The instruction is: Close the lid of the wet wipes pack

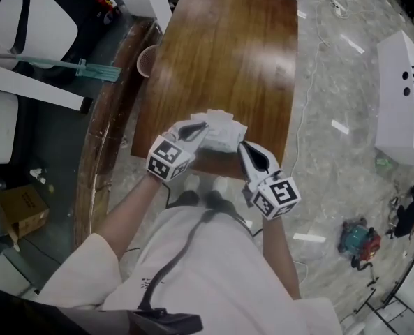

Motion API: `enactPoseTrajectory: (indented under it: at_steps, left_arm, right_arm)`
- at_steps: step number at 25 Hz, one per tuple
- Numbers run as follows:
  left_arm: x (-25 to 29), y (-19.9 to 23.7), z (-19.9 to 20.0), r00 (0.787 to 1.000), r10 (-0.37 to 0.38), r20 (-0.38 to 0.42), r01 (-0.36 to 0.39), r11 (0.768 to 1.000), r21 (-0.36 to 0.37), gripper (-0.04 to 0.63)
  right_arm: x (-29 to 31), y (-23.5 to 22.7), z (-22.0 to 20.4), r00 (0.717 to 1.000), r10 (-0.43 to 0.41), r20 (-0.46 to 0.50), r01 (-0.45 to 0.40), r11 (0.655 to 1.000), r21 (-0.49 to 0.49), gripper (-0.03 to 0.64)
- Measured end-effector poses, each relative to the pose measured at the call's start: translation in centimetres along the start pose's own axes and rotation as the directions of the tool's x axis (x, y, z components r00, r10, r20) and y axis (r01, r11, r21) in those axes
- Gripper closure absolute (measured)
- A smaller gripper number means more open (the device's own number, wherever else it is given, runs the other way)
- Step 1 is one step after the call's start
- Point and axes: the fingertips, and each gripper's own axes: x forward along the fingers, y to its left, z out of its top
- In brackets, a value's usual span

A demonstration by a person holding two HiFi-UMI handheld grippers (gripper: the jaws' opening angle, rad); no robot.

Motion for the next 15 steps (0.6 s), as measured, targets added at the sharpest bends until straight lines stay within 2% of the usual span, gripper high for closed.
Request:
enactPoseTrajectory:
  at_steps: [3,7,12,15]
  left_arm:
    - [1.3,0.9,-1.5,0.999,0.006,-0.039,-0.006,1.000,0.000,0.546]
    - [2.8,1.8,-3.3,0.996,0.006,-0.088,-0.007,1.000,-0.001,0.492]
    - [4.8,3.2,-4.3,0.992,-0.020,-0.127,0.018,1.000,-0.017,0.374]
    - [5.8,4.0,-4.6,0.988,-0.034,-0.153,0.034,0.999,-0.002,0.339]
  right_arm:
    - [0.0,-0.6,-0.4,1.000,0.007,-0.012,-0.007,1.000,0.016,0.607]
    - [-0.2,-1.2,-1.3,1.000,-0.001,-0.029,0.001,1.000,0.026,0.607]
    - [-0.5,-1.8,-1.9,0.999,-0.007,-0.052,0.009,0.999,0.040,0.607]
    - [-0.5,-2.3,-2.2,0.998,-0.011,-0.061,0.013,0.999,0.044,0.607]
